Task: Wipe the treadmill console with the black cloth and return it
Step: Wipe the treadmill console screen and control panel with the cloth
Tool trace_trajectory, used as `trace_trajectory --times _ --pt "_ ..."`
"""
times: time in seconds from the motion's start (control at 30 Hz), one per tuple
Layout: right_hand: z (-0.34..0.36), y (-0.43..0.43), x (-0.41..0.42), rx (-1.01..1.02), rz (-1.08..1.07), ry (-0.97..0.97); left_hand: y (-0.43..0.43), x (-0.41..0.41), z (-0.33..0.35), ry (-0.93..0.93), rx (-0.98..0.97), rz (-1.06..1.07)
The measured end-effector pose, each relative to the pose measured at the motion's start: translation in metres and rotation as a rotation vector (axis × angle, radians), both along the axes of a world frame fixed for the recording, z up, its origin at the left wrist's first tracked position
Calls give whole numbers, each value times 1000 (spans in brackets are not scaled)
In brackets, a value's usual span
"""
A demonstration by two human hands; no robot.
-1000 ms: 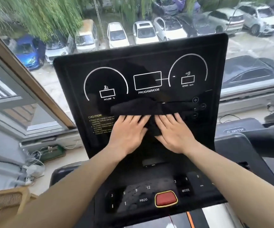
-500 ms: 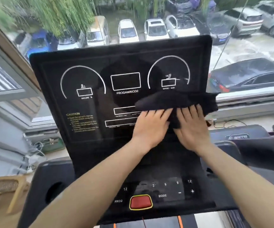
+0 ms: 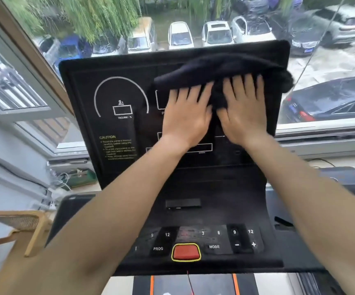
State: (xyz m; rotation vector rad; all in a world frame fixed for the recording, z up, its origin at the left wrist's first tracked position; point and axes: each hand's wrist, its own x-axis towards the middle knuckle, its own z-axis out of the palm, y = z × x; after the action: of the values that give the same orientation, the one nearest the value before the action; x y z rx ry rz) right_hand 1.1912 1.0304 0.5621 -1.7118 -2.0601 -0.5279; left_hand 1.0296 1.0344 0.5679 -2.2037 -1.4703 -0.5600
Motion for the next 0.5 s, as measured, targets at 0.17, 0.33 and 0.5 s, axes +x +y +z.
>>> trace_trajectory --times 0.17,0.33,0.5 --pt "-84 -64 -56 -169 148 -100 -72 -87 -83 106 -149 -58" --pt "-84 -59 -141 -149 319 -147 -76 -167 -85 69 -172 132" --pt "-105 -74 -183 -204 465 -169 -104 -182 -111 -84 -223 251"
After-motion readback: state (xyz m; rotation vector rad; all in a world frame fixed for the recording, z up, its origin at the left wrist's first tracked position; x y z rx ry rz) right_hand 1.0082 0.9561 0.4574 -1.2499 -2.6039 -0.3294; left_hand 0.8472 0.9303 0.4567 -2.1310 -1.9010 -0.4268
